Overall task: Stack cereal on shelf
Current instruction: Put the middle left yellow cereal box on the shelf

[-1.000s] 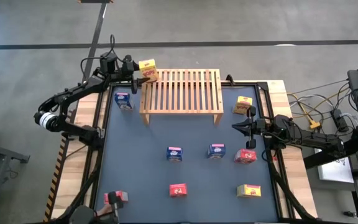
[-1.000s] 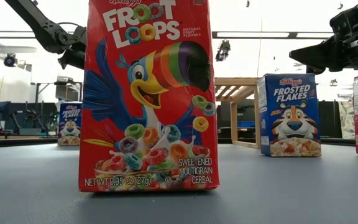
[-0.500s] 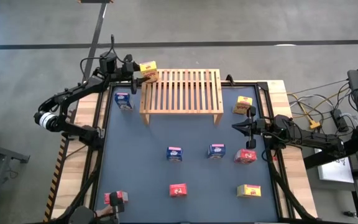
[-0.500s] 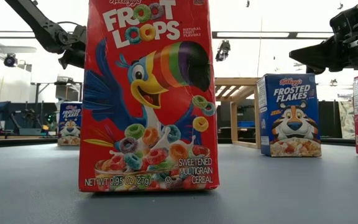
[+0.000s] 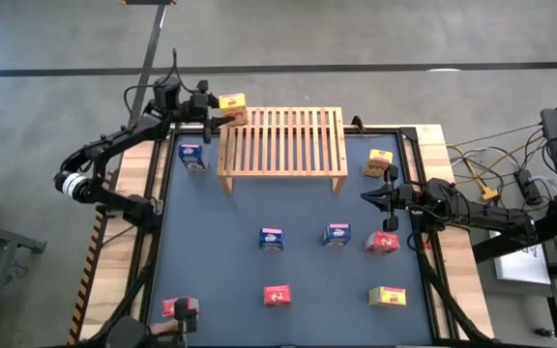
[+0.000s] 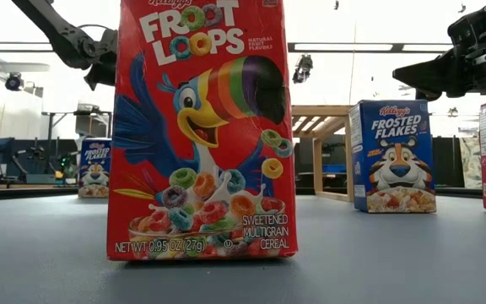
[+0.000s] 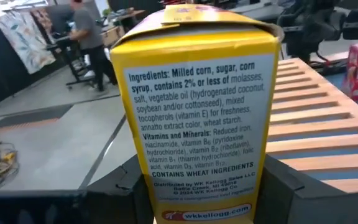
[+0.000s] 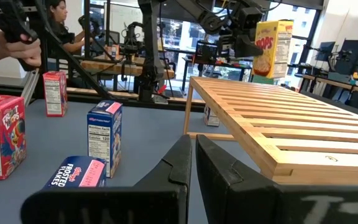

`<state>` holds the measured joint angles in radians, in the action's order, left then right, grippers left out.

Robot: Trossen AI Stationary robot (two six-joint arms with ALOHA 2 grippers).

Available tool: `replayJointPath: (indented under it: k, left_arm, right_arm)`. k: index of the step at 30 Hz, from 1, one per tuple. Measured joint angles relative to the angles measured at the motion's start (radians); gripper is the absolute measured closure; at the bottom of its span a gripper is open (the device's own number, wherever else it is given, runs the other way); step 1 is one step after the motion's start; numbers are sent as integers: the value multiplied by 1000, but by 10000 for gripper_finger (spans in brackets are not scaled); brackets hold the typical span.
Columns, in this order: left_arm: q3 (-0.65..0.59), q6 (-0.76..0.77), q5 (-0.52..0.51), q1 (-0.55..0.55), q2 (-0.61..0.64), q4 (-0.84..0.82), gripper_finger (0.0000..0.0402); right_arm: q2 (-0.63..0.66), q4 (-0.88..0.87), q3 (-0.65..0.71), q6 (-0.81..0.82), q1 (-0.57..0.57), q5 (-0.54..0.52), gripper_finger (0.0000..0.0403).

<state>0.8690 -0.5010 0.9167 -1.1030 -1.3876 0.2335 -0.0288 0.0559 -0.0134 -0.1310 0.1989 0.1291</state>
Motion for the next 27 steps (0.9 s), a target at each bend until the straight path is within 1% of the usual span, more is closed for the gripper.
replayJointPath:
  k: [4, 9, 14, 27]
  left_arm:
    - [32, 19, 51, 0, -56, -4, 230]
    - [84, 31, 56, 0, -147, -17, 230]
    - [127, 36, 68, 0, -202, -16, 230]
    - [130, 42, 66, 0, -200, -46, 229]
  right_arm:
    - [0, 0, 0, 0, 0, 0, 390]
    - [0, 0, 0, 0, 0, 0, 390]
    - [0, 0, 0, 0, 0, 0, 390]
    - [0, 0, 0, 0, 0, 0, 390]
